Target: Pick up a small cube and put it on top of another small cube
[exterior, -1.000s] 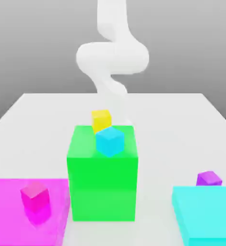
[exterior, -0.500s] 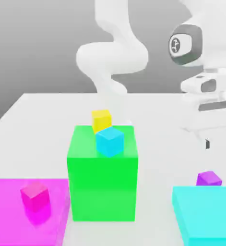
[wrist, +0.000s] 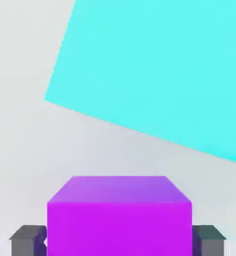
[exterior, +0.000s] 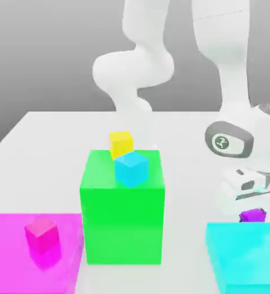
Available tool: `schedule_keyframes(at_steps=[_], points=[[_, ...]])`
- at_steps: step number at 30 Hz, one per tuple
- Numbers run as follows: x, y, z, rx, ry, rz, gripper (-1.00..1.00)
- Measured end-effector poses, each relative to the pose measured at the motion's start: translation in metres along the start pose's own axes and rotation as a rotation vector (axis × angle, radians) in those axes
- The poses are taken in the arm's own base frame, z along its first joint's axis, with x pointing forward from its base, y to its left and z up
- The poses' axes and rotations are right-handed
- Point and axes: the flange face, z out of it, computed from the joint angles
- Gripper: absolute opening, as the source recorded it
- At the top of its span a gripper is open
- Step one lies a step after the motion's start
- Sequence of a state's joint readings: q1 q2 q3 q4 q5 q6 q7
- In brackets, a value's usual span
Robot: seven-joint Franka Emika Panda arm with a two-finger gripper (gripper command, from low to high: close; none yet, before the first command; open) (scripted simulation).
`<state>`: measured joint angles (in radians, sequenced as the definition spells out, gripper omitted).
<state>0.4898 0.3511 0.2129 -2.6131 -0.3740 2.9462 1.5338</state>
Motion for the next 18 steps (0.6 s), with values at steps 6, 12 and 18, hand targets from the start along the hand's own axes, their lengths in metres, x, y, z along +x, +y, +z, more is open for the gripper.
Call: schedule_keyframes(at_steps=[6,12,18], points=[[0.000,-0.001,-0.026,0.000,-0.001,0.001,-1.00],[0.060,0.008,-0.074,0.002,0.012,0.031,-1.00],[0.227,0.102,-0.128,0.021,0.048,0.218,-1.00]])
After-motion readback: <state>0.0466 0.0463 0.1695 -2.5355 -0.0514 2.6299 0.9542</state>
